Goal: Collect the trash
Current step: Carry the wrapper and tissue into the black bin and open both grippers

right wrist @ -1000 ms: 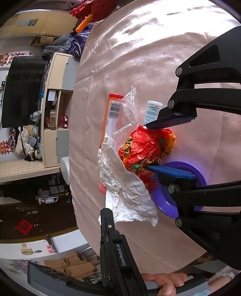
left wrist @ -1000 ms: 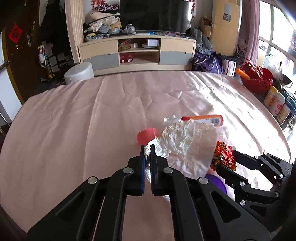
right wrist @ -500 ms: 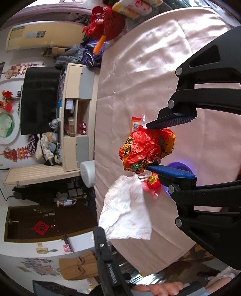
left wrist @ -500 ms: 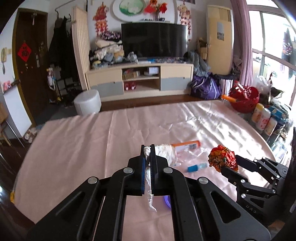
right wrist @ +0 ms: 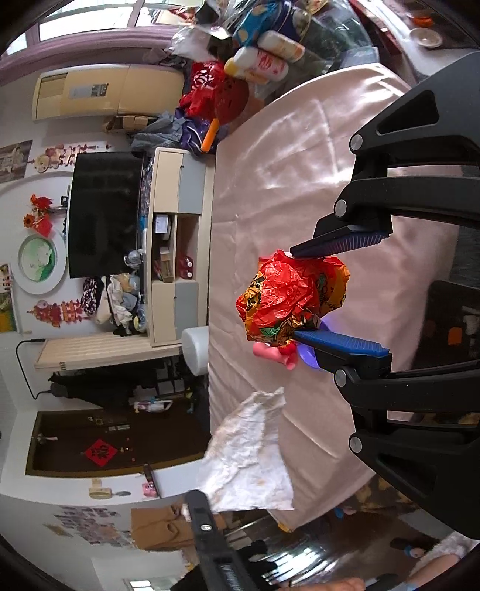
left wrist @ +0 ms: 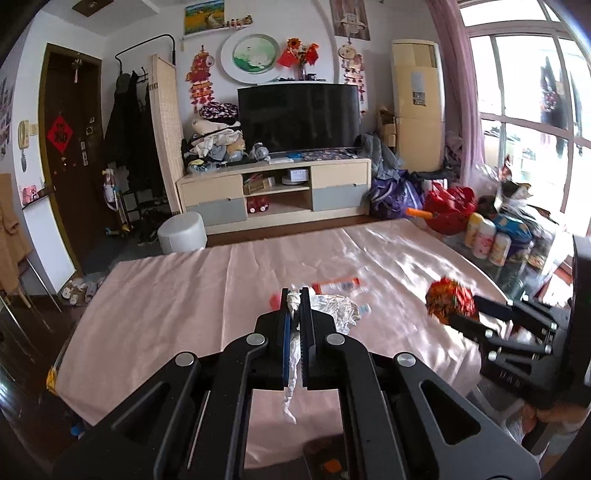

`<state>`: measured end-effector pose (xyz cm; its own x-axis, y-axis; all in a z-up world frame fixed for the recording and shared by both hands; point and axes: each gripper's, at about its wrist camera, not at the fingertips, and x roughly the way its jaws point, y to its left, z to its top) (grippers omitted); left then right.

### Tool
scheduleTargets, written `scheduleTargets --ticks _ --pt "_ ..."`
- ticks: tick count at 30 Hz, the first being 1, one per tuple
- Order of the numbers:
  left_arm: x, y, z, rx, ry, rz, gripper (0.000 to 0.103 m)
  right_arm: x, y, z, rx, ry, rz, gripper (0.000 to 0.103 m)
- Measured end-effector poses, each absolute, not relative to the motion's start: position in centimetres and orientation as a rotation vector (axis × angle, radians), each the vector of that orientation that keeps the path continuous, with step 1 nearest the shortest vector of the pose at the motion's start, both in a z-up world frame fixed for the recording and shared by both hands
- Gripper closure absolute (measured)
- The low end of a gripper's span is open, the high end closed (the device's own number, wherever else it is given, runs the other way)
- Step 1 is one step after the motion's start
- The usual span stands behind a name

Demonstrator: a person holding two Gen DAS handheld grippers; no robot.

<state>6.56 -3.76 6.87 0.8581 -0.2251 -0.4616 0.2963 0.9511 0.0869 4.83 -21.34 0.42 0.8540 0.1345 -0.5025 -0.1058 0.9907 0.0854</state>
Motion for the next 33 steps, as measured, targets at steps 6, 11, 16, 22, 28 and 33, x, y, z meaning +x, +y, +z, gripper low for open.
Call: scheduleTargets --ticks 6,11,16,22,28,33 --pt "3.1 -4.1 2.2 0.163 0.537 -0.316 0.1 2.3 -21.5 -2.6 0.076 0.589 0.148 0.062" --pt "1.7 -4.7 -3.0 0.19 0.624 -0.335 0.1 1.4 -20.9 -6.7 0.092 0.679 0.174 0.062" --pt "0.8 -4.6 -7.2 0.172 0.703 -0.366 0.1 0.8 -19.9 -11.9 0.131 0.794 0.21 0.062" --pt "0.6 -4.1 -12.5 0.135 0.814 -0.387 0.1 0.9 -19.5 -16.1 0.154 0.887 0.203 0.062" --pt "1.0 -4.0 -17.7 0.084 0.938 -0.411 0.1 0.8 -18.3 -19.1 0.167 0.972 0.219 0.062" --pt "1.5 -4.4 -21.6 0.062 1.034 -0.43 0.1 1.2 -17.9 -20.7 0.154 1.019 0.204 0.062"
